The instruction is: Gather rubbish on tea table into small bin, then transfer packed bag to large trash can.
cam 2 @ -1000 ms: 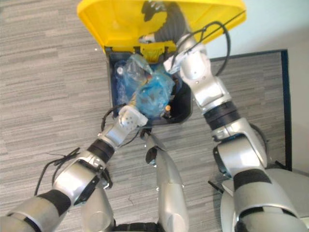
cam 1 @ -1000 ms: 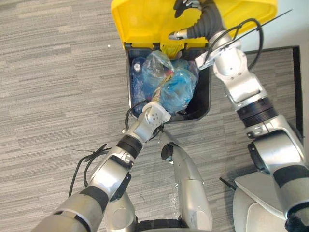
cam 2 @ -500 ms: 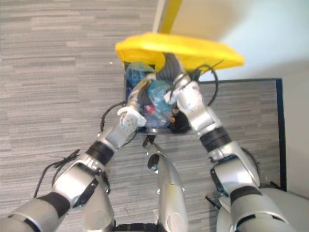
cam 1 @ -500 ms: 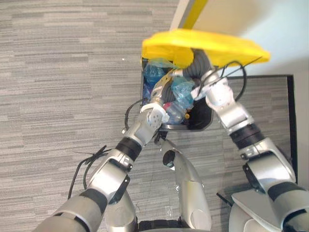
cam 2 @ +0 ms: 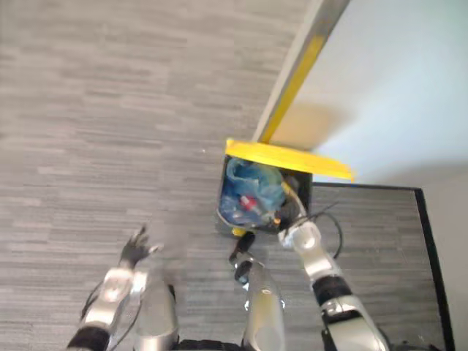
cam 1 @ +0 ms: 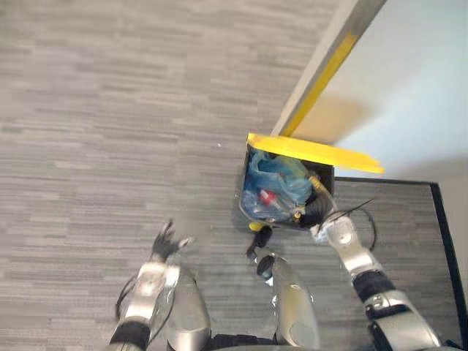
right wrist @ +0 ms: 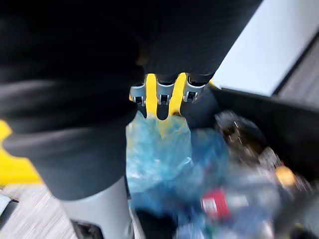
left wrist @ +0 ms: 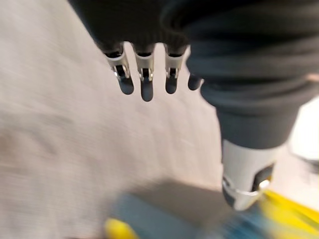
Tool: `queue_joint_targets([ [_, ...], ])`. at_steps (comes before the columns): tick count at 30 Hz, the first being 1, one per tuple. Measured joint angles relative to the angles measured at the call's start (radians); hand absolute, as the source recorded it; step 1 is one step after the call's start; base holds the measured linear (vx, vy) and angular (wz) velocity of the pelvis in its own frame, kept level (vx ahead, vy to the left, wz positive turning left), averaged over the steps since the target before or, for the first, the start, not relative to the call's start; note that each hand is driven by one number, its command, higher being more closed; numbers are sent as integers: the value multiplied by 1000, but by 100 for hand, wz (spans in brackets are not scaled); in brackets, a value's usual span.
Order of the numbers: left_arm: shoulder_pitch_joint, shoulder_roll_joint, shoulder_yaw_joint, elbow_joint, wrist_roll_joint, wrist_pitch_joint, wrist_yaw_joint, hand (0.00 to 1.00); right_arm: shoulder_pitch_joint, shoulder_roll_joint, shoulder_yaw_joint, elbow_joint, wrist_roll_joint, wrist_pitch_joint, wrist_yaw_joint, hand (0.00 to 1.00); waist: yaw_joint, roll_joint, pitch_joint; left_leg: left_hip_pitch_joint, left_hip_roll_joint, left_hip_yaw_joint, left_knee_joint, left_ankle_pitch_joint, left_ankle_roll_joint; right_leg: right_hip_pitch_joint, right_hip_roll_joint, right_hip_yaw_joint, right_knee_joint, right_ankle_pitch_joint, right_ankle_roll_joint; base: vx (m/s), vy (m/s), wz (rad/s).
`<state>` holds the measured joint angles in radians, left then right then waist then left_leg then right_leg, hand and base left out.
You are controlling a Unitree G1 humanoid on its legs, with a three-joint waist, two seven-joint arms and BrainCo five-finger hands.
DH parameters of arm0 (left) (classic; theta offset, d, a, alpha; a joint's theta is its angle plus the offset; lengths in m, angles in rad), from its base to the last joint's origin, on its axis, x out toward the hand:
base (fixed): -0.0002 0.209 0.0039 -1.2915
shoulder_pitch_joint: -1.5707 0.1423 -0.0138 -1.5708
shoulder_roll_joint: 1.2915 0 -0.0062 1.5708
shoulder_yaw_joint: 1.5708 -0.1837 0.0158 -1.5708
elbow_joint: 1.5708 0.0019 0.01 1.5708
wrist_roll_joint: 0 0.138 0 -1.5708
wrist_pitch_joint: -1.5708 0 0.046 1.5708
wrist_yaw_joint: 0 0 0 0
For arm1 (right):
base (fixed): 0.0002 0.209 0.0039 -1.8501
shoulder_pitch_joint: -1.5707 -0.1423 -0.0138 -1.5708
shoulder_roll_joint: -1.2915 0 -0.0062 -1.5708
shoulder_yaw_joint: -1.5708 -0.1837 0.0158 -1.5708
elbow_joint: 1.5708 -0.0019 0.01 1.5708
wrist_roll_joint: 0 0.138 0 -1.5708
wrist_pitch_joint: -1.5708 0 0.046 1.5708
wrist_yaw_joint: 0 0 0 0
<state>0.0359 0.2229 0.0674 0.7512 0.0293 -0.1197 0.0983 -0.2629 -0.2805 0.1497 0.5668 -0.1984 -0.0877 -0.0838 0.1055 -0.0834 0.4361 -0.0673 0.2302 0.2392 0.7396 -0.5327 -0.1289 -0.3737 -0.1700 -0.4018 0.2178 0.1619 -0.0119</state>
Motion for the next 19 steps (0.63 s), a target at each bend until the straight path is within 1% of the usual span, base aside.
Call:
queue_joint_targets([
  [1, 10, -5, 14, 29, 6, 3, -1, 0, 33, 13, -11, -15, 0, -1, 2, 0, -3, 2, -11, 6, -4, 6, -7, 4, 1, 3, 0, 9, -9, -20, 27, -217, 120, -33],
  [2, 32, -21, 38, 77, 11, 15, -1, 0, 96, 43, -30, -47, 0, -1, 8, 0, -13, 3, -29, 29, 3, 39, -59, 38, 18, -21, -9, 45, 54, -87, 79, -226, 56, -25],
  [3, 57, -28, 60, 107, 16, 20, -1, 0, 140, 59, -29, -49, 0, -3, 15, 0, -32, -2, -52, 40, -1, 55, -100, 66, 17, -62, -11, 87, 177, -93, 38, -208, 3, -15],
  [4, 93, -42, 95, 147, 17, 29, 0, 0, 212, 81, -31, -49, -1, -3, 26, 0, -66, -1, -98, 48, -3, 55, -168, 103, 13, -94, -7, 115, 388, -135, -5, -105, -44, 3],
  [5, 107, -44, 100, 156, 17, 35, 1, 0, 241, 88, -32, -48, -1, -3, 27, 0, -72, 1, -108, 59, -4, 52, -200, 114, 15, -89, -5, 121, 461, -172, -7, 16, -79, 18],
  [6, 132, -50, 108, 162, 10, 43, 8, 0, 318, 105, -43, -49, -1, -4, 31, 0, -96, -17, -128, 90, -12, 46, -254, 140, 6, -36, 3, 146, 575, -232, 4, 105, -118, 17],
  [7, 130, -53, 111, 161, 9, 47, 8, 0, 397, 146, -91, -49, -1, -8, 32, 0, -104, -40, -150, 83, -22, 36, -253, 139, -4, 23, 39, 179, 491, -306, 37, 97, -112, 10],
  [8, 127, -57, 118, 162, 13, 49, 6, 0, 420, 165, -112, -46, -1, -8, 31, 0, -104, -33, -153, 78, -21, 27, -257, 140, -3, 49, 61, 184, 431, -318, 49, 40, -82, -38],
  [9, 132, -81, 125, 163, 11, 51, 5, 0, 458, 190, -148, -38, -1, -6, 30, 0, -89, -6, -179, 71, 3, 27, -322, 179, 15, 87, 120, 193, 293, -326, 46, -8, -103, -48],
  [10, 132, -87, 146, 161, 19, 51, 8, 0, 495, 213, -158, -34, -1, -11, 25, 0, -107, -3, -189, 83, 5, 52, -350, 215, -15, 87, 91, 186, 453, -372, 16, 18, -99, -45],
  [11, 129, -87, 152, 162, 19, 55, 8, 0, 510, 226, -165, -10, 3, -13, 23, 0, -109, -11, -195, 95, -15, 57, -359, 219, -18, 116, 78, 194, 438, -400, 30, 48, -85, -29],
  [12, 128, -90, 160, 157, 17, 58, 9, 0, 508, 243, -193, 26, 1, -17, 20, 0, -105, -20, -211, 107, -27, 67, -377, 226, -19, 153, 93, 205, 353, -433, 14, 0, -52, -49],
  [13, 127, -107, 171, 170, 17, 60, 11, 0, 486, 238, -208, 83, 3, -16, 18, 0, -96, 5, -234, 100, -14, 92, -388, 228, -22, 171, 117, 205, 274, -417, -27, -49, -23, -74],
  [14, 118, -131, 177, 183, 15, 59, 13, 0, 443, 230, -232, 184, 3, -13, 8, 0, -95, 37, -277, 103, -9, 104, -436, 247, 6, 193, 152, 216, 164, -352, -34, -64, -9, -58],
  [15, 110, -144, 178, 189, 8, 58, 15, 0, 402, 229, -263, 271, 4, -9, 0, 0, -97, 48, -304, 113, -23, 105, -492, 271, 29, 202, 159, 227, 108, -318, -29, -46, 54, -33],
  [17, 82, -164, 169, 204, 4, 58, 26, 0, 352, 222, -298, 356, 7, 11, -10, 0, -99, 58, -315, 133, -44, 107, -551, 305, 24, 222, 159, 239, 54, -284, -25, -54, 63, -4],
  [18, 71, -183, 157, 214, 4, 57, 28, 0, 340, 218, -307, 384, 16, 25, -16, 0, -98, 62, -317, 141, -51, 105, -566, 315, 24, 238, 157, 241, 19, -263, -22, -74, 82, -1],
  [19, 69, -189, 152, 216, 4, 57, 28, 0, 337, 216, -308, 391, 24, 28, -17, 0, -97, 64, -319, 141, -53, 105, -568, 316, 22, 242, 157, 242, 8, -256, -19, -51, 56, -2],
])
